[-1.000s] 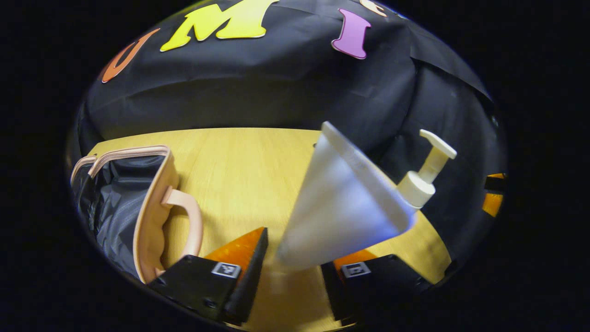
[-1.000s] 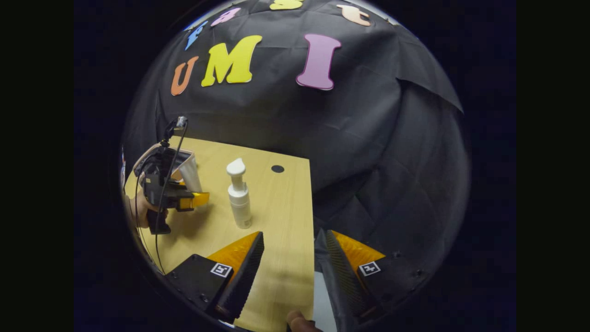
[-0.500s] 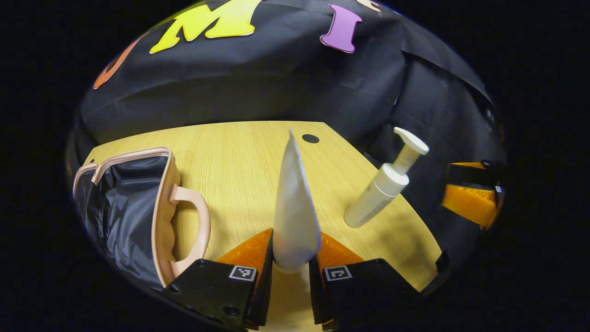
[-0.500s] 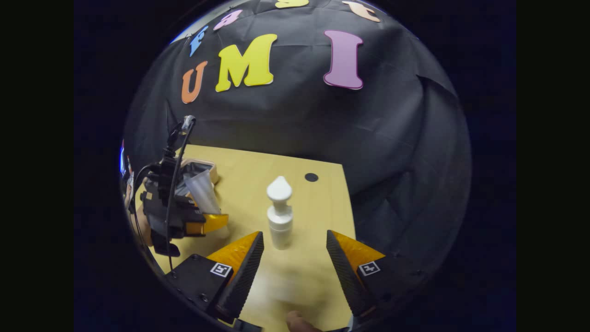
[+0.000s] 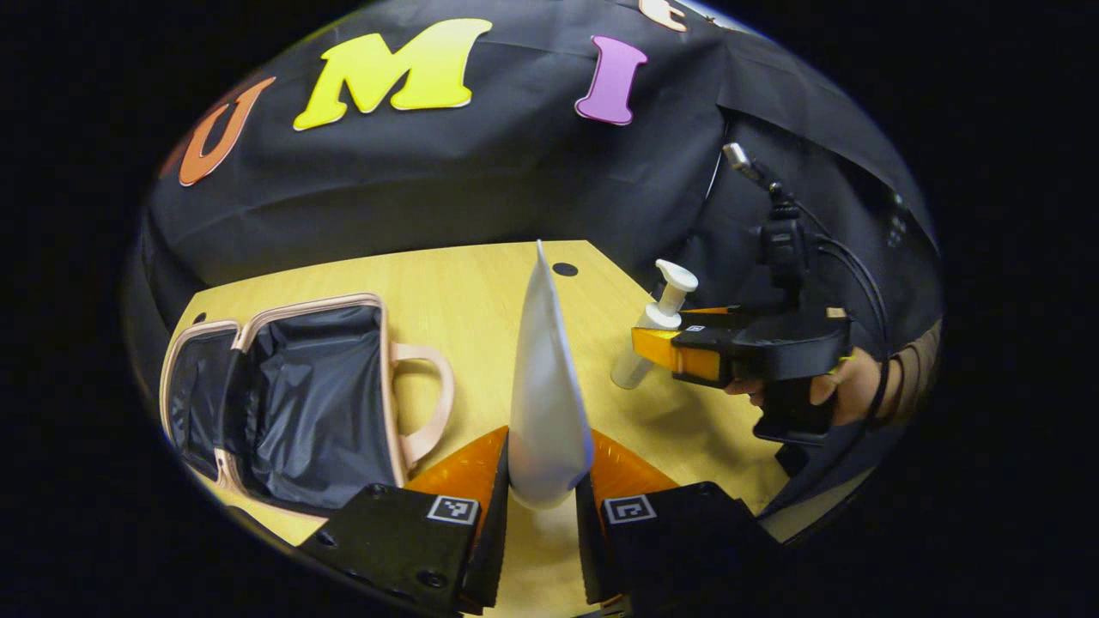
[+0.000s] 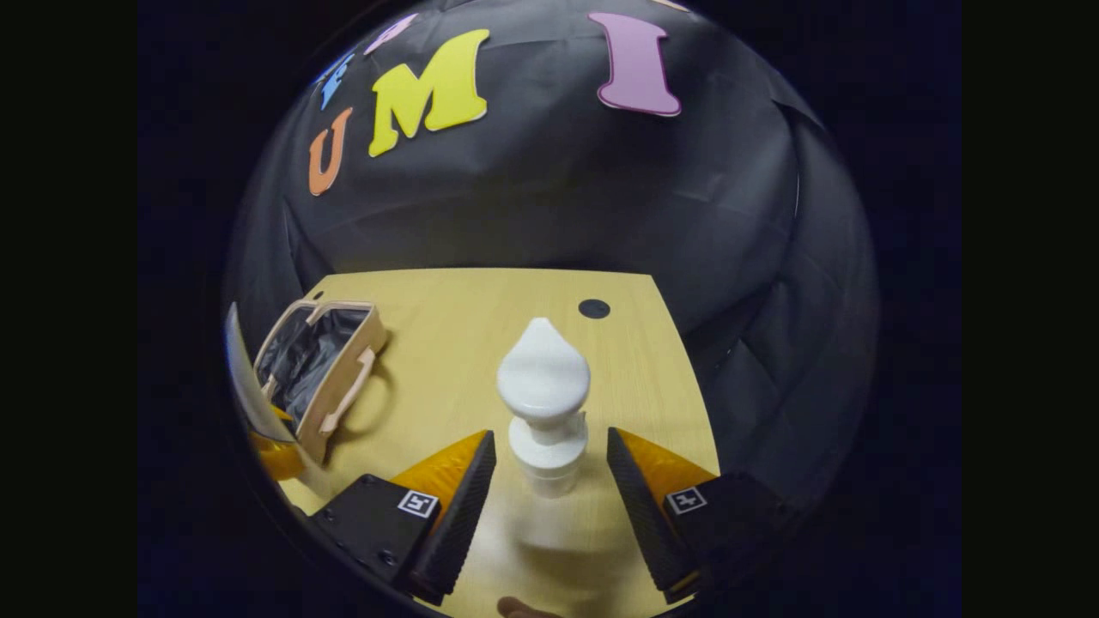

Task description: First open the suitcase, pack the skin care products into it, and then close the suitcase.

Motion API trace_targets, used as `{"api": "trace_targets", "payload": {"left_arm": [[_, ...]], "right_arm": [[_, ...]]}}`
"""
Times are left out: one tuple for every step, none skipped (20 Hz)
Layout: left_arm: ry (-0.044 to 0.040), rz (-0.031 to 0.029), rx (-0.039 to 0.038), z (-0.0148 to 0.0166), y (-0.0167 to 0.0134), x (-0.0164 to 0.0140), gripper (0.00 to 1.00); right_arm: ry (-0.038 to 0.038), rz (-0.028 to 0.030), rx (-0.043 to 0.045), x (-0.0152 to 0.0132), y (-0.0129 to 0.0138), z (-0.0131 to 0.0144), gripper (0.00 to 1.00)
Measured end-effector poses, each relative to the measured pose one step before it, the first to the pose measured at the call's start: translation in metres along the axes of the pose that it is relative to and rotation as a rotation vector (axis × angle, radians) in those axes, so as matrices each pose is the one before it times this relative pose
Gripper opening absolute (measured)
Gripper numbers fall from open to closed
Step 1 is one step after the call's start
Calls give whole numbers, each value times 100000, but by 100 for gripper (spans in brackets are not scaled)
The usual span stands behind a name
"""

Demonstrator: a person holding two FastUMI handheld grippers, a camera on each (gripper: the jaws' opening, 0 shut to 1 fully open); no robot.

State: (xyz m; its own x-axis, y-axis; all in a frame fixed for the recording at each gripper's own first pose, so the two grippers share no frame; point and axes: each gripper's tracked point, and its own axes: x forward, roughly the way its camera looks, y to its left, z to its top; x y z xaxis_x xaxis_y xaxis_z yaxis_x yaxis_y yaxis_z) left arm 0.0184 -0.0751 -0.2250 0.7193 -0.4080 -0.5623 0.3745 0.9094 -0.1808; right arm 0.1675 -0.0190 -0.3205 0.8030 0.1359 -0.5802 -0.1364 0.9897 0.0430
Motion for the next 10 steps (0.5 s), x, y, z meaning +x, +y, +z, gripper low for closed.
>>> {"api": "trace_targets", "payload": {"left_arm": [[-664,1811,-831,143,744,-1079,39],[-481,2844,-526,59,1108,-1248,39],[-526,3922,-811,136,1211,-994,39],[-305,3641,-891,170,1286,-943,39],[-310,3273,-1108,83,1207,-807,39],[-568,3032,-947,72,1161,-1012,39],[-294,1861,-766,-57,1118,-577,39],[28,1470,-319,-61,996,-465,39],[258,1667,-305,-21,1221,-258,39],[375,1547,-243,79,1267,-104,39]], "right_arm": [[1033,-1822,-208,569,-166,-250,74],[612,-1465,297,403,-41,-440,71],[257,-819,506,332,70,-86,63],[-270,-958,749,163,111,14,58],[-696,-944,642,-116,9,249,53],[146,-931,727,16,7,-187,52],[-10,-601,706,-75,87,-55,52],[56,-520,364,-137,67,-109,48],[349,-968,227,-202,-47,-117,50],[389,-1217,187,-264,-99,-269,50]]}}
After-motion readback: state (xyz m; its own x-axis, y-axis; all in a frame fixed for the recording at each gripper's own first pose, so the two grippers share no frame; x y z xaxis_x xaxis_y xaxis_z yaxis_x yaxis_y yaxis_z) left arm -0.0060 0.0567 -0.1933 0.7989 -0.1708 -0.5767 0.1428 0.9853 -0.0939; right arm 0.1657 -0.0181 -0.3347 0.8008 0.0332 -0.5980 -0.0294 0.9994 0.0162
